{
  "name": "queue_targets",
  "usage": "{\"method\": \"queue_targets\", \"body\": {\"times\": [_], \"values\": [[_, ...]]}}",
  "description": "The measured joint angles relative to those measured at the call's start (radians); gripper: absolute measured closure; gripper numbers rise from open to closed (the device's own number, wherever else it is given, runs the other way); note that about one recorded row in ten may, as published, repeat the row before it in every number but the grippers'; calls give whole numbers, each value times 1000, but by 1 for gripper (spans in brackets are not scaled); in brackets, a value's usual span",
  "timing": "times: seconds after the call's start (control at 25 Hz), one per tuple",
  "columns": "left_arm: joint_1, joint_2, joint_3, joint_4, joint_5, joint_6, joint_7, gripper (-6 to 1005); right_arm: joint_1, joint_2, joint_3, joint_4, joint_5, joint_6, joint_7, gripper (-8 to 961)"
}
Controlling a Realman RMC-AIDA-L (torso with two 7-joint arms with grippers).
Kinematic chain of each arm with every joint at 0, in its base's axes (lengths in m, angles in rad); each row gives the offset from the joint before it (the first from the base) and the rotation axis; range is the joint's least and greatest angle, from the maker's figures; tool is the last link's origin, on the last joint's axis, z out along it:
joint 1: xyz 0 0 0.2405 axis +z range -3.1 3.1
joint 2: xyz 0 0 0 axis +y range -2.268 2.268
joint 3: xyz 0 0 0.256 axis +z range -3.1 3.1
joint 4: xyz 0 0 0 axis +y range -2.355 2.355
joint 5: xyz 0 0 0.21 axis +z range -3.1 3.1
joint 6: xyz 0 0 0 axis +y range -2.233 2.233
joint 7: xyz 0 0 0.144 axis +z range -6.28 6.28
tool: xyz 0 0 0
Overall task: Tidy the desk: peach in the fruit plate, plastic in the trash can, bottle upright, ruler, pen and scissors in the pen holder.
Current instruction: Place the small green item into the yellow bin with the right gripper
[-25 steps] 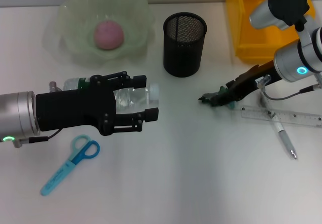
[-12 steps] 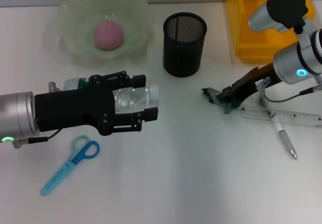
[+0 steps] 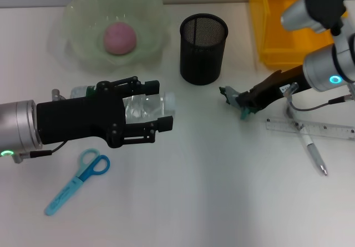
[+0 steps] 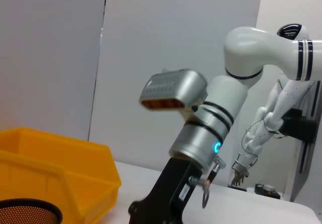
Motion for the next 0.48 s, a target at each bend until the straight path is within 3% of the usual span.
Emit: {"method": "queue_targets", "body": {"times": [0.28,0.48], "values": [[10,1,0,6,-12,2,0,199,-145,-3,10,-180,176,-86,-59,954],[17,2,-1,9,-15,3,0,199,-228,-4,56,-229,309,-136,-149,948]]}}
